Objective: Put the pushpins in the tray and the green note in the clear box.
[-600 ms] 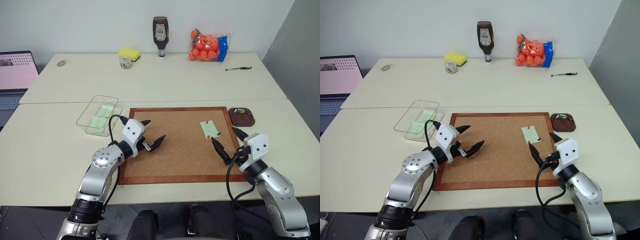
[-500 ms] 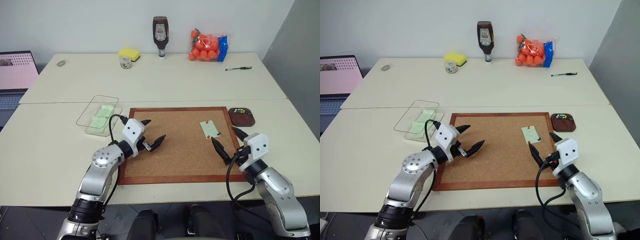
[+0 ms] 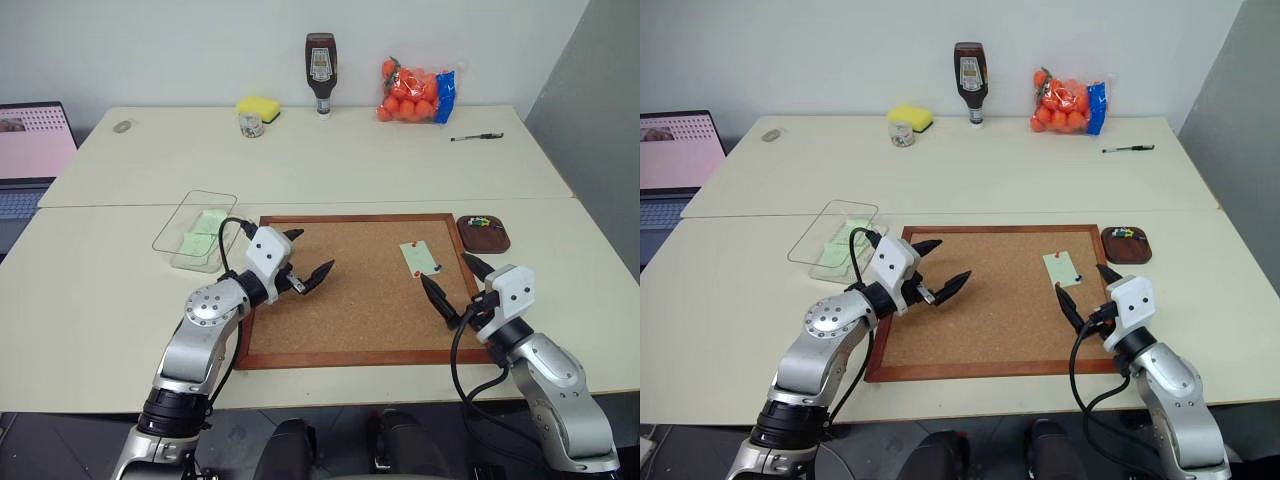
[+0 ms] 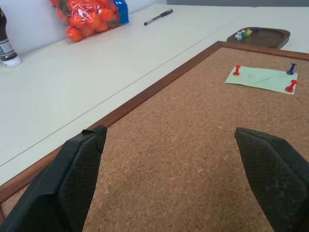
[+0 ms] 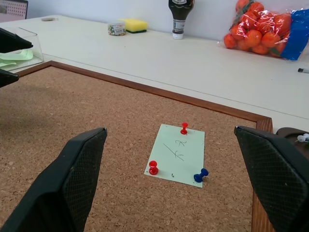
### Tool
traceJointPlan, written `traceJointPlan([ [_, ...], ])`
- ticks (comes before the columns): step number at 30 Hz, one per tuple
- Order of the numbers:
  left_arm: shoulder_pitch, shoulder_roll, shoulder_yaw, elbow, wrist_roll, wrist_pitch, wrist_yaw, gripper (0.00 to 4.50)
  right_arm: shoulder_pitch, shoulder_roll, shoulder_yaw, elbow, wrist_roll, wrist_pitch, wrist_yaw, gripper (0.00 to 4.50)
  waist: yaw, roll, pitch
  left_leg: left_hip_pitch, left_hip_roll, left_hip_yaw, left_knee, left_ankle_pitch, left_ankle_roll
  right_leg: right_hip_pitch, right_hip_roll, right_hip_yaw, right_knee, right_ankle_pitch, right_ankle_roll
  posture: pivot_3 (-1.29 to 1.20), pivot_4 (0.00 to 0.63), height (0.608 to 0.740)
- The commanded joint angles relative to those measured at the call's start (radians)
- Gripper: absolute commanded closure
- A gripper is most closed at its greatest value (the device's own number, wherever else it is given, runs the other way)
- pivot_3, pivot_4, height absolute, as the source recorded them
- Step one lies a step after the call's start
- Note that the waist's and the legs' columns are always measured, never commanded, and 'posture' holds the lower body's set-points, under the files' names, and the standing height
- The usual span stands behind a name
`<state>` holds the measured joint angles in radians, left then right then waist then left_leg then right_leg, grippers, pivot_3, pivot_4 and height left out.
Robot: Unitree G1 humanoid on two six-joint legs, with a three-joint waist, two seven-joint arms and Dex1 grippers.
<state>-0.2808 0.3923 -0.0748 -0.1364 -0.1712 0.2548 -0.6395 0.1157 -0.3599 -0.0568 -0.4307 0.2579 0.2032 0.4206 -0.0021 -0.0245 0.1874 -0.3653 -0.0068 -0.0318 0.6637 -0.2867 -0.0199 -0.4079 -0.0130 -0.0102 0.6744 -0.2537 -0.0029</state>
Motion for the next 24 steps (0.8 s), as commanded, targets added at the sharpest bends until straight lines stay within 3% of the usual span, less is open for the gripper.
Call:
traceJointPlan([
  [1, -0.045, 0.021, -0.008, -0.003, -0.019, -0.019, -0.054, 0.00, -0.001, -0.028, -0.001, -0.079, 0.038, 0.032, 0.037, 0.02, 0.000, 0.000, 0.000, 0.000, 0.000, 0.000, 0.000, 0.000, 0.000, 0.000, 0.000, 0.000, 0.000, 0.000, 0.000, 0.00, 0.150, 0.740],
  [8, -0.069, 0.031, -0.026, 0.036, -0.021, -0.012, -0.106, 0.00, -0.004, -0.054, -0.004, -0.170, 0.089, 0.127, 0.049, 0.02, 0.000, 0.000, 0.000, 0.000, 0.000, 0.000, 0.000, 0.000, 0.000, 0.000, 0.000, 0.000, 0.000, 0.000, 0.000, 0.00, 0.150, 0.740],
  [24, -0.085, 0.057, -0.106, 0.124, 0.023, 0.012, -0.181, 3.40, -0.204, -0.077, -0.022, -0.135, 0.081, 0.440, -0.071, 0.00, -0.002, 0.000, 0.000, 0.000, 0.000, 0.000, 0.000, 0.000, 0.000, 0.000, 0.000, 0.000, -0.001, 0.000, 0.000, 0.00, 0.150, 0.740],
])
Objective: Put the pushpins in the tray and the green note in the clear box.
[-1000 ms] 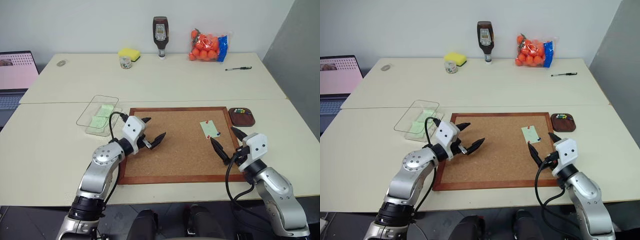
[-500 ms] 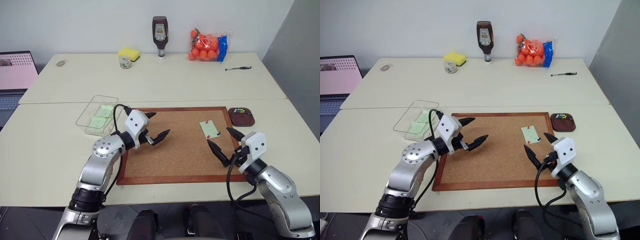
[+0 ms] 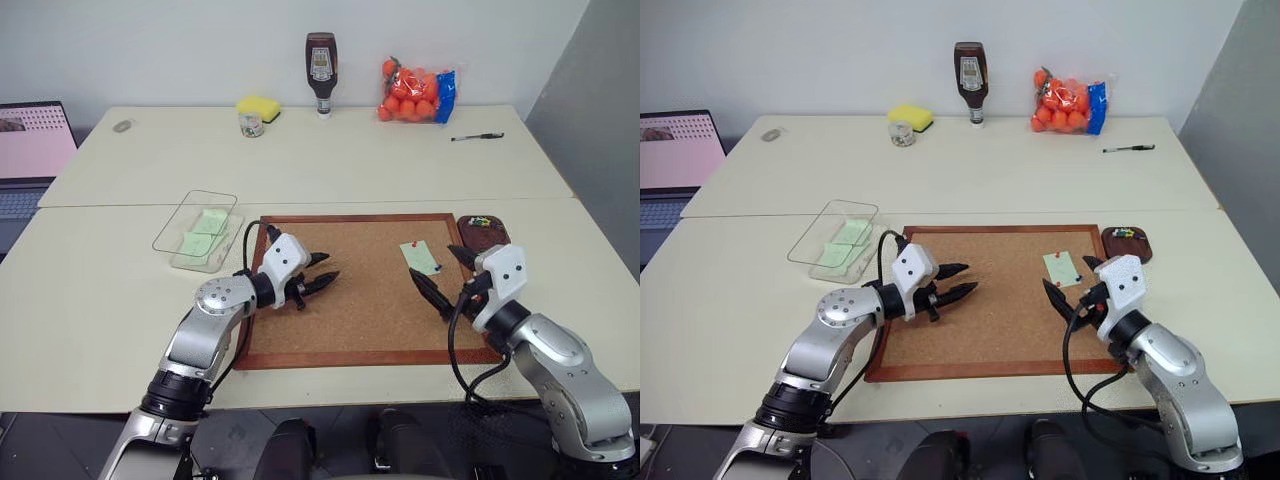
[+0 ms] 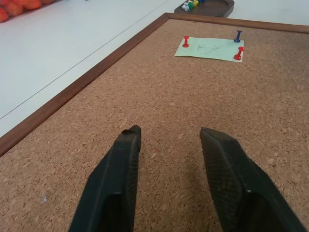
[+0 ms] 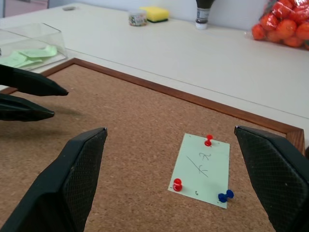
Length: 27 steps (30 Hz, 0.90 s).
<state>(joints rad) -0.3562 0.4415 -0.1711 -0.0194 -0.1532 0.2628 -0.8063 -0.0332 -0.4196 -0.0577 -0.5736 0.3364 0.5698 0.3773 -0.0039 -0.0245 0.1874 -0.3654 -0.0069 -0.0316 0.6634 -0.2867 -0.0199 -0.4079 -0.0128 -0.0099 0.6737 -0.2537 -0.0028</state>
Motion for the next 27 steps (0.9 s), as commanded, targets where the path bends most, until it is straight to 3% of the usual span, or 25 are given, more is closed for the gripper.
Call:
traceJointPlan([
  [1, -0.010, 0.009, -0.012, 0.012, 0.005, 0.006, -0.019, 3.64, -0.076, -0.018, -0.021, 0.021, 0.005, 0.090, -0.029, 0.00, 0.001, 0.000, 0.000, 0.000, 0.000, 0.000, 0.000, 0.000, 0.000, 0.000, 0.000, 0.000, 0.000, 0.000, 0.000, 0.00, 0.150, 0.740],
  [6, -0.013, 0.015, -0.023, 0.044, 0.018, 0.007, -0.030, 4.49, -0.175, -0.005, -0.015, 0.099, 0.012, 0.147, -0.037, 0.00, 0.001, 0.000, 0.000, 0.000, 0.000, 0.000, 0.000, 0.000, 0.000, 0.000, 0.000, 0.000, 0.000, 0.000, 0.000, 0.00, 0.150, 0.740],
  [10, -0.011, 0.017, -0.028, 0.057, 0.021, 0.029, -0.040, 4.49, -0.267, 0.027, -0.028, 0.195, 0.013, 0.173, -0.063, 0.00, -0.002, 0.000, 0.000, 0.000, 0.000, 0.000, 0.000, 0.000, 0.000, 0.000, 0.000, 0.000, 0.000, 0.000, 0.000, 0.00, 0.150, 0.740],
  [17, -0.003, 0.019, -0.042, 0.049, 0.033, 0.045, -0.046, 4.49, -0.385, 0.024, 0.047, 0.422, -0.077, 0.055, -0.026, 0.00, -0.002, 0.000, 0.000, 0.000, 0.000, 0.000, 0.000, 0.000, 0.000, 0.000, 0.000, 0.000, 0.000, 0.000, 0.000, 0.00, 0.150, 0.740],
  [27, 0.001, 0.018, -0.049, 0.036, 0.033, 0.045, -0.047, 4.49, -0.470, 0.060, 0.080, 0.646, -0.126, -0.048, 0.008, 0.00, -0.003, 0.000, 0.000, 0.000, 0.000, 0.001, 0.000, 0.000, 0.000, 0.000, 0.000, 0.000, 0.000, 0.000, 0.000, 0.00, 0.150, 0.740],
])
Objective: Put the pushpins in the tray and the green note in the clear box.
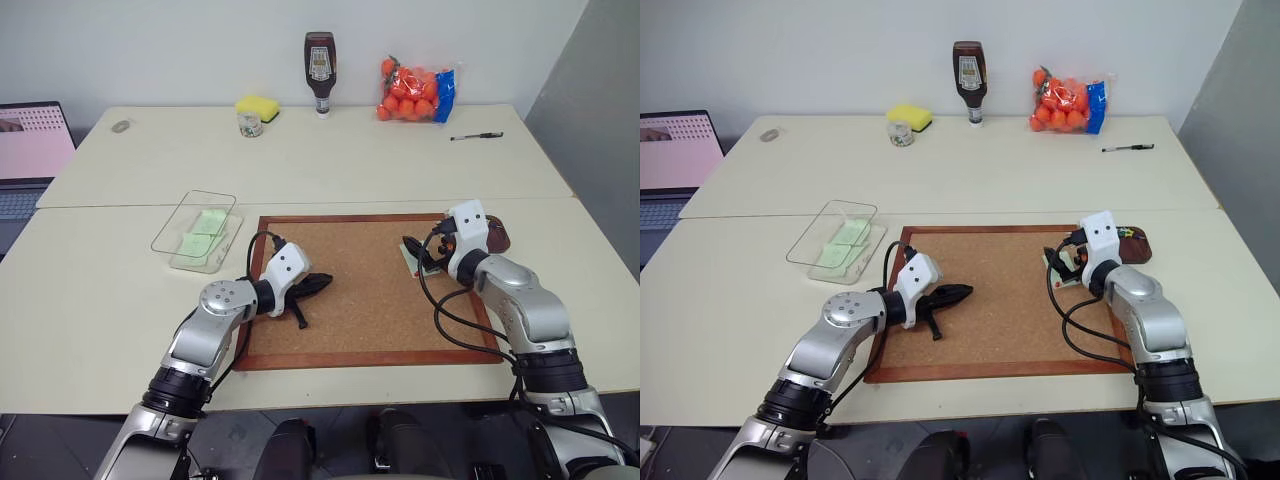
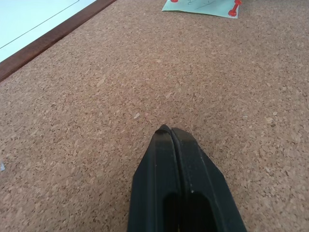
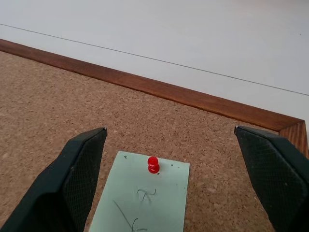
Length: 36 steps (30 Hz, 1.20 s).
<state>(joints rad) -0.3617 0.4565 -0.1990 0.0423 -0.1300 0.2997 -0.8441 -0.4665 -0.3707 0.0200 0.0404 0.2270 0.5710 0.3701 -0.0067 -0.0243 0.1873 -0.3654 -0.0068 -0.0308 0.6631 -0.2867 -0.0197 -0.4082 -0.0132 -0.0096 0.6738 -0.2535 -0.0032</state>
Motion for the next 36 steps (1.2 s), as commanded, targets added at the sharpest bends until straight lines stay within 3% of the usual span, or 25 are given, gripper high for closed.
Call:
traceJointPlan([
  [1, 0.007, 0.003, -0.022, -0.027, 0.010, 0.008, -0.008, 4.49, -0.039, 0.013, 0.005, 0.042, -0.021, -0.057, 0.018, 0.00, 0.000, 0.000, 0.000, 0.000, 0.000, 0.000, 0.000, 0.000, 0.000, 0.000, 0.000, 0.000, 0.000, 0.000, 0.000, 0.00, 0.150, 0.740],
  [4, 0.008, 0.002, -0.023, -0.028, 0.011, 0.006, -0.006, 4.49, -0.043, 0.016, 0.007, 0.064, -0.030, -0.073, 0.024, 0.00, 0.000, 0.000, 0.000, 0.000, 0.000, 0.000, 0.000, 0.000, 0.000, 0.000, 0.000, 0.000, 0.000, 0.000, 0.000, 0.00, 0.150, 0.740],
  [7, 0.011, 0.001, -0.024, -0.030, 0.012, 0.005, -0.005, 4.50, -0.048, 0.020, 0.004, 0.081, -0.037, -0.078, 0.024, 0.44, 0.000, 0.000, 0.000, 0.000, 0.000, 0.000, 0.000, 0.000, 0.000, 0.000, 0.000, 0.000, 0.000, 0.000, 0.000, 0.00, 0.150, 0.740],
  [26, 0.007, 0.002, -0.029, -0.024, 0.016, -0.002, -0.010, 4.50, -0.036, 0.019, -0.009, 0.060, -0.041, -0.068, 0.052, 4.23, 0.000, 0.000, 0.000, 0.000, 0.000, 0.000, 0.000, 0.000, 0.000, 0.000, -0.001, 0.000, 0.000, 0.000, 0.000, 0.00, 0.150, 0.740],
  [28, 0.005, 0.002, -0.031, -0.022, 0.017, -0.004, -0.010, 4.50, -0.032, 0.017, -0.011, 0.040, -0.034, -0.061, 0.062, 4.41, 0.000, 0.000, 0.000, 0.000, 0.000, 0.000, 0.000, 0.000, 0.000, 0.000, -0.001, 0.000, 0.000, 0.000, 0.000, 0.00, 0.150, 0.740],
  [36, 0.005, 0.003, -0.035, -0.016, 0.021, -0.007, -0.011, 4.50, -0.021, 0.020, -0.032, -0.034, -0.018, -0.055, 0.072, 4.41, 0.000, 0.000, 0.000, 0.000, 0.000, 0.000, 0.000, 0.000, 0.000, 0.000, -0.001, 0.000, 0.000, 0.000, 0.000, 0.00, 0.150, 0.740],
])
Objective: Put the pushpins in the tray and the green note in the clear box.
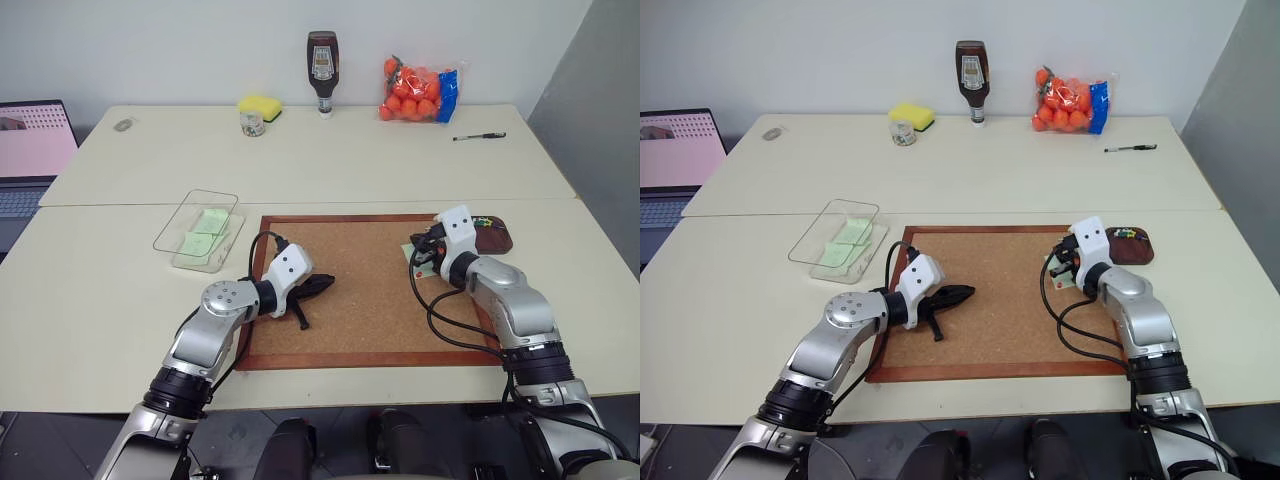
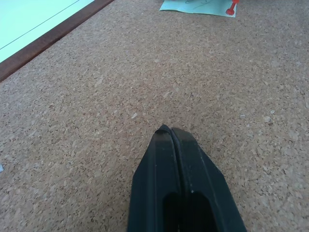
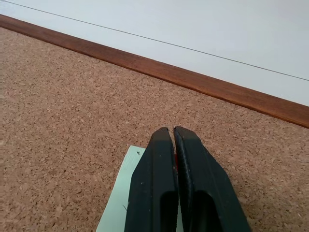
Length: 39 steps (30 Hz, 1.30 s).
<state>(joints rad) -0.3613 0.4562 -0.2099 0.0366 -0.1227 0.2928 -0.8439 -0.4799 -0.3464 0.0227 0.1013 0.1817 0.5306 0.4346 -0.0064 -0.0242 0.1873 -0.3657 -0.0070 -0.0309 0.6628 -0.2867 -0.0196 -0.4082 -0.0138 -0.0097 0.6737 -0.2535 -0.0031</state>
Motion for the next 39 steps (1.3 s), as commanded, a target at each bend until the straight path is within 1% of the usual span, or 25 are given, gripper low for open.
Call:
traceJointPlan([
  [1, 0.005, 0.003, -0.025, -0.010, 0.015, 0.000, -0.012, 4.50, -0.008, -0.004, -0.039, -0.108, 0.032, -0.013, 0.008, 4.41, 0.000, 0.000, 0.000, 0.000, 0.000, 0.000, 0.000, 0.000, 0.000, 0.000, 0.000, 0.000, 0.000, 0.000, 0.000, 0.00, 0.150, 0.740],
  [12, 0.017, 0.006, -0.029, -0.015, 0.025, 0.001, -0.011, 4.50, 0.014, -0.006, -0.070, -0.204, 0.063, -0.005, -0.002, 4.41, 0.000, 0.000, 0.000, 0.000, 0.000, 0.000, 0.000, 0.000, 0.000, 0.000, 0.000, 0.000, 0.000, 0.000, 0.000, 0.00, 0.150, 0.740],
  [18, 0.023, 0.004, -0.026, -0.020, 0.025, -0.001, -0.005, 4.50, 0.033, -0.063, -0.208, -0.233, 0.094, 0.024, -0.048, 4.41, 0.001, 0.000, 0.000, 0.000, 0.000, 0.000, 0.000, 0.000, 0.000, 0.000, 0.000, 0.000, 0.000, 0.000, 0.000, 0.00, 0.150, 0.740],
  [21, 0.022, 0.004, -0.025, -0.017, 0.023, -0.006, -0.006, 4.50, 0.036, -0.099, -0.254, -0.182, 0.069, 0.011, -0.082, 4.41, 0.002, 0.000, 0.000, 0.000, 0.000, 0.000, 0.000, 0.000, 0.000, 0.000, 0.000, 0.000, -0.001, 0.000, 0.000, 0.00, 0.150, 0.740],
  [25, 0.021, -0.002, -0.032, -0.013, 0.023, -0.015, -0.013, 4.50, 0.016, -0.139, -0.244, -0.074, 0.018, -0.027, -0.100, 4.41, 0.002, 0.000, 0.000, 0.000, 0.000, 0.001, 0.000, 0.000, 0.000, 0.000, 0.000, 0.000, 0.000, 0.000, 0.000, 0.00, 0.150, 0.740],
  [34, 0.021, -0.004, -0.038, -0.013, 0.028, -0.021, -0.016, 4.50, -0.031, -0.145, -0.219, 0.143, -0.040, -0.090, -0.117, 4.41, 0.001, 0.000, 0.000, 0.000, 0.000, 0.002, 0.000, 0.000, 0.000, 0.000, 0.000, 0.001, -0.001, 0.000, 0.000, 0.00, 0.150, 0.740],
  [36, 0.024, -0.001, -0.037, -0.015, 0.029, -0.023, -0.017, 4.50, -0.037, -0.138, -0.222, 0.181, -0.047, -0.110, -0.128, 4.00, 0.001, 0.000, 0.000, 0.000, 0.000, 0.002, 0.000, 0.000, 0.000, 0.000, 0.000, 0.001, -0.001, 0.000, 0.000, 0.00, 0.150, 0.740],
  [38, 0.023, 0.000, -0.036, -0.013, 0.030, -0.025, -0.016, 4.50, -0.043, -0.134, -0.224, 0.198, -0.053, -0.125, -0.133, 3.73, 0.001, 0.000, 0.000, 0.000, 0.000, 0.002, 0.000, 0.000, 0.000, 0.000, 0.000, 0.001, -0.001, 0.000, 0.000, 0.00, 0.150, 0.740],
  [39, 0.022, 0.001, -0.035, -0.012, 0.030, -0.025, -0.015, 4.50, -0.044, -0.134, -0.224, 0.201, -0.054, -0.131, -0.136, 3.49, 0.001, 0.000, 0.000, 0.000, 0.000, 0.002, 0.000, 0.000, 0.000, 0.000, 0.000, 0.002, -0.001, 0.000, 0.000, 0.00, 0.150, 0.740],
])
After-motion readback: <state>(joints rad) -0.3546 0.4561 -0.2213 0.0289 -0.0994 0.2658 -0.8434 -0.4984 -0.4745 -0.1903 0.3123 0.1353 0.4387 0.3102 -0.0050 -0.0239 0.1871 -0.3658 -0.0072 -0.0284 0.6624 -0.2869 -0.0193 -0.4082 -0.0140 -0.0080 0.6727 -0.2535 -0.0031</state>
